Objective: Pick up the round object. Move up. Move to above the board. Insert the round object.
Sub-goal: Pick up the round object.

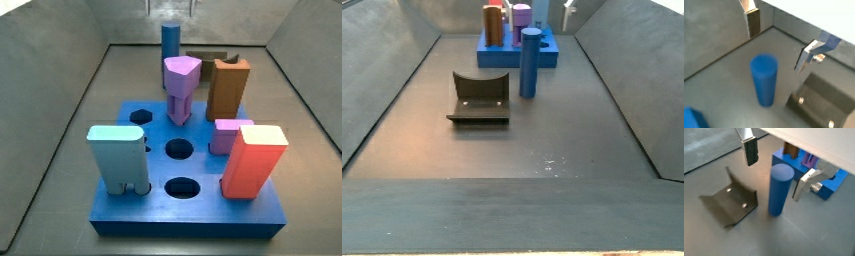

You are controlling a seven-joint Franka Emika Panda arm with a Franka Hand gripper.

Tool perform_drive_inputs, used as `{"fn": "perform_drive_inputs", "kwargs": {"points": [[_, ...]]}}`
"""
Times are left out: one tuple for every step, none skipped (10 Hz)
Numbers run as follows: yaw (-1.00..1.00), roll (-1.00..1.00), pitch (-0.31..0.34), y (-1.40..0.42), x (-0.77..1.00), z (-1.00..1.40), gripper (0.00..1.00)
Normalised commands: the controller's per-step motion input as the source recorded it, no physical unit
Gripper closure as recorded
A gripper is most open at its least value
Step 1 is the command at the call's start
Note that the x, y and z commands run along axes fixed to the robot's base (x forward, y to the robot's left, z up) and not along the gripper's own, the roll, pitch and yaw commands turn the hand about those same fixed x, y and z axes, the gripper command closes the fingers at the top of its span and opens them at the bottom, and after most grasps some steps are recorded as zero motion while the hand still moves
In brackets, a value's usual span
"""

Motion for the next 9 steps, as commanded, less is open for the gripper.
{"fn": "perform_drive_inputs", "kwargs": {"points": [[-0.09,-0.05,0.0,-0.32,0.11,-0.4,0.0],[0.0,-0.14,-0.063,-0.02,0.0,-0.36,0.0],[0.0,-0.13,-0.1,-0.04,-0.11,-0.35,0.0],[0.0,-0.07,-0.067,-0.04,-0.03,-0.23,0.0],[0.0,0.0,-0.073,-0.16,-0.06,-0.21,0.0],[0.0,0.0,-0.059,-0.25,-0.03,-0.19,0.0],[0.0,0.0,-0.053,-0.29,-0.04,-0.17,0.0],[0.0,0.0,0.0,-0.03,0.0,-0.01,0.0],[0.0,-0.01,0.0,0.0,-0.01,0.0,0.0]]}}
